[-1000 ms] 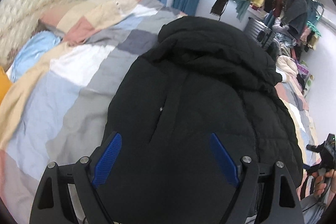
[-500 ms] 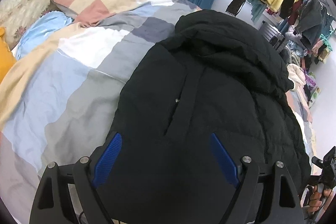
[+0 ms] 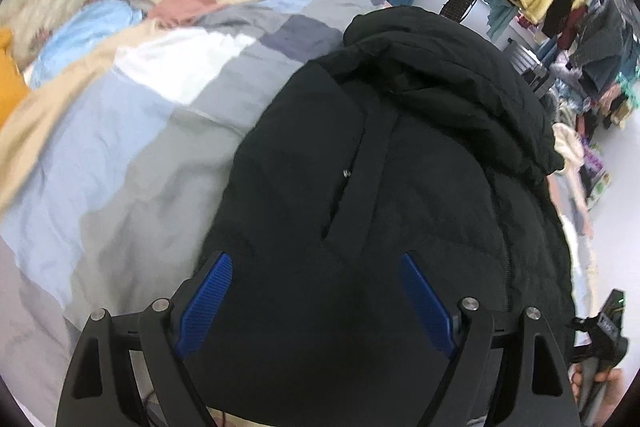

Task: Fold large clothes
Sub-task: 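Lift the hem with both tools and fold it toward the collar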

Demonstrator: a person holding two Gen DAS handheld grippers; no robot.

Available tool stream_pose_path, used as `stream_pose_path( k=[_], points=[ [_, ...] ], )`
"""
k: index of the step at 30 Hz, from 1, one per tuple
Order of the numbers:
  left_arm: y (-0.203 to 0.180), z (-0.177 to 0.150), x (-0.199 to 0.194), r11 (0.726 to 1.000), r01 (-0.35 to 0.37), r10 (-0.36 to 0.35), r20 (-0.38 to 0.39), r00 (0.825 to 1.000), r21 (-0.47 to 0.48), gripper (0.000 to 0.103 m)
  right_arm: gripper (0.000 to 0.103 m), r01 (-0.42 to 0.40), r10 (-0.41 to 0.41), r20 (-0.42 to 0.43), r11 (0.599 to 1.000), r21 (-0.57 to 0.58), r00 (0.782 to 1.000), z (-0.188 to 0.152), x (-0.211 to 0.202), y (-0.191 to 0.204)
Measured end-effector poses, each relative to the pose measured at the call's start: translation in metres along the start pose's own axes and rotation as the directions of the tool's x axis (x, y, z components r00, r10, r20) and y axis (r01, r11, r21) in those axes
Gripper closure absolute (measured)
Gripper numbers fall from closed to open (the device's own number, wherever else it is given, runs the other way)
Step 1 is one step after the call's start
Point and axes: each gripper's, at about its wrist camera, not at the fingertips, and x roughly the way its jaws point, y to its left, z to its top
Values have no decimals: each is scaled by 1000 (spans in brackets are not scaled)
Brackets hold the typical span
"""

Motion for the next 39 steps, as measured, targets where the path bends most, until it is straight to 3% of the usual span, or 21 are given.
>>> stream_pose_path(
  k=[4,7,10,13,16,21,23,26,28,30,32,35,39],
  points=[
    [11,1,-3,998,0,1,14,1000,-57,17,0,-90,90,1,995,-32,996,-5,-6,8],
    [15,-1,2,997,-1,0,-16,1000,-75,17,0,-175,178,25,981,-84,984,-9,-15,19],
    [19,1,3,995,-6,2,-36,999,-99,17,5,-196,205,41,968,-155,978,-16,-23,30],
    [25,6,-3,993,-19,12,-58,998,-117,17,21,-144,157,56,972,-187,986,-16,-19,39],
    [36,16,-6,989,-33,18,-103,995,-147,17,27,-72,83,59,984,-163,995,-14,-6,41],
    [46,25,6,981,-152,129,-178,976,-124,17,32,3,2,72,997,-75,997,-10,9,30],
    [53,22,21,982,-107,67,-241,968,-156,17,37,15,-9,77,996,-83,997,-10,8,31],
    [57,18,36,978,-94,37,-288,957,-185,17,61,-7,15,94,996,-90,995,-11,2,32],
    [55,18,40,978,-96,39,-293,955,-184,17,82,-41,57,128,991,-128,990,-14,-8,40],
    [54,18,43,979,-105,50,-298,953,-174,17,87,-40,77,176,977,-207,981,-20,-19,53],
    [54,16,47,979,-111,55,-304,951,-169,17,88,-44,99,213,968,-249,972,-24,-27,61],
    [54,15,53,979,-119,59,-323,945,-168,17,88,-77,125,217,973,-219,968,-23,-30,54],
    [50,14,62,980,-131,72,-341,937,-152,17,74,-91,103,165,993,-80,981,-15,-14,31]
  ],
)
